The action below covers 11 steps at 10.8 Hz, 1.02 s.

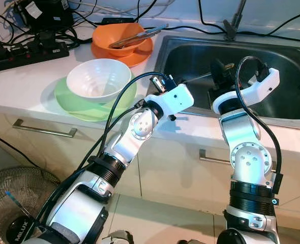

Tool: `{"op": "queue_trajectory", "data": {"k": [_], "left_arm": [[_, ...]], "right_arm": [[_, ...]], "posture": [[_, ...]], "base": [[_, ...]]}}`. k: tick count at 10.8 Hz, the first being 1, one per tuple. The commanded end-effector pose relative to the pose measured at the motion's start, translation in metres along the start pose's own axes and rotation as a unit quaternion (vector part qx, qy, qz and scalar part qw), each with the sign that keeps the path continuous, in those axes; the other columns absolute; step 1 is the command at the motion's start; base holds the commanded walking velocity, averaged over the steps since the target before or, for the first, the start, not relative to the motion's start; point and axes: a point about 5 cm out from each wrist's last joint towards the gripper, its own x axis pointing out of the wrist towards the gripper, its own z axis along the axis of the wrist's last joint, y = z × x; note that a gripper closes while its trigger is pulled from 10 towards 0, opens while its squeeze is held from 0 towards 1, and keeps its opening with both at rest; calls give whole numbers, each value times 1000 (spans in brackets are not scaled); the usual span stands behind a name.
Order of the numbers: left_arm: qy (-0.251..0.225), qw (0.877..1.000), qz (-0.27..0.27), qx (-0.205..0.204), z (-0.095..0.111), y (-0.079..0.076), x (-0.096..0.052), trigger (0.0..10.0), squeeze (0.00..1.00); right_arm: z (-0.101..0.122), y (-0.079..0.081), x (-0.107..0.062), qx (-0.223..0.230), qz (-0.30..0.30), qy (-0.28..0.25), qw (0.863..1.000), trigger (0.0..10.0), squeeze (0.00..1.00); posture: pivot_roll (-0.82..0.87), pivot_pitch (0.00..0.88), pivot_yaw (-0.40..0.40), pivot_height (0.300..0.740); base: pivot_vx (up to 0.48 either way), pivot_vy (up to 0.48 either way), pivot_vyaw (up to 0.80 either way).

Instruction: Kitchen organization

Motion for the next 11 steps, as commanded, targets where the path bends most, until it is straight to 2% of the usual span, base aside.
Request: {"op": "queue_trajectory", "data": {"k": [1,3,4,7,11], "left_arm": [[-6,1000,-11,13,3,-3,0,10000,0],[-15,1000,-14,19,6,-4,0,10000,0],[-21,999,-23,19,7,-5,0,10000,1000],[-24,999,-33,14,8,-8,-1,10000,1000],[-36,998,-55,6,11,-13,-2,10000,1000]], "right_arm": [[-3,0,0,5,1,5,1000,0,0],[-4,-2,-1,8,-2,6,1000,0,0],[-4,-3,-1,10,-6,6,1000,0,0],[-3,-6,0,19,-15,-1,1000,0,0],[8,-14,3,53,-45,-39,997,0,0]], "posture": [[62,70,17,740],[66,72,16,740],[66,71,17,740],[67,72,17,740],[67,68,18,740]], "base": [[0,0,0],[0,0,0],[0,0,0],[0,0,0],[0,0,0]]}}
